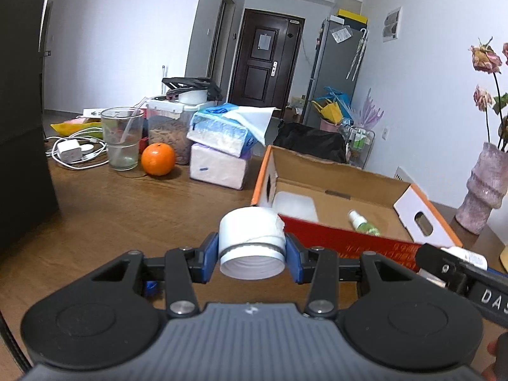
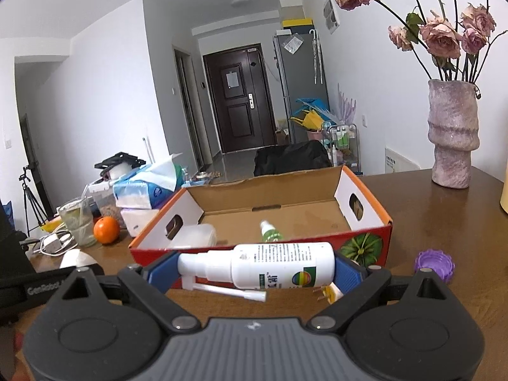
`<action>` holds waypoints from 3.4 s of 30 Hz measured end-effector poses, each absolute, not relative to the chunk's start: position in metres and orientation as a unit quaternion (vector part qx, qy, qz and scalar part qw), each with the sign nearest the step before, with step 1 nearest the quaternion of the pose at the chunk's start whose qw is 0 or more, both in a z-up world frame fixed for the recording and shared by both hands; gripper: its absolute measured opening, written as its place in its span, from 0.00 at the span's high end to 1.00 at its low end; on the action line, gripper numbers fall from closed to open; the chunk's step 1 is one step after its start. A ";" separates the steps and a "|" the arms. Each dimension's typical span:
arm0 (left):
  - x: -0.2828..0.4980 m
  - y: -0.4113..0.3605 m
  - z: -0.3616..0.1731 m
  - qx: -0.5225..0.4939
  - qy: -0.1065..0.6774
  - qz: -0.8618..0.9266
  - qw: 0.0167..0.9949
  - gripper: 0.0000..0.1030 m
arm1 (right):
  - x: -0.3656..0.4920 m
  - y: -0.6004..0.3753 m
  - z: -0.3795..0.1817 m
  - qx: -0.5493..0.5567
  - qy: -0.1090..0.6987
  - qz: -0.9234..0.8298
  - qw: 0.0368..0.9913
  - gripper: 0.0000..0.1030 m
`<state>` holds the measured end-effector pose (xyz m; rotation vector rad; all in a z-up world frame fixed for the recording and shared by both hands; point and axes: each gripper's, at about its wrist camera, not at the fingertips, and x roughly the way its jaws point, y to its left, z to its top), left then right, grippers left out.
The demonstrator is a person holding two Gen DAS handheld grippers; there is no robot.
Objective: Organize rigid objects
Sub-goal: 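Carry the white container and nasal spray over the cardboard box with both tools, then lower both items into the cardboard box and open both tools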
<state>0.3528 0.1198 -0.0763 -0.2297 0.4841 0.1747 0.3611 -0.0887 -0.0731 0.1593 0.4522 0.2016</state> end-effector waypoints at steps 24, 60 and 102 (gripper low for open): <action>0.418 0.089 -0.076 -0.134 0.238 0.067 0.960 0.57 | 0.414 -0.109 -0.066 0.086 0.209 0.081 0.971 0.06; 0.521 0.081 -0.077 -0.116 0.235 0.051 0.964 0.57 | 0.510 -0.101 -0.081 0.050 0.224 0.066 0.971 0.06; 0.510 0.090 -0.068 -0.079 0.204 0.070 0.973 0.00 | 0.513 -0.107 -0.084 0.057 0.232 0.074 0.968 0.00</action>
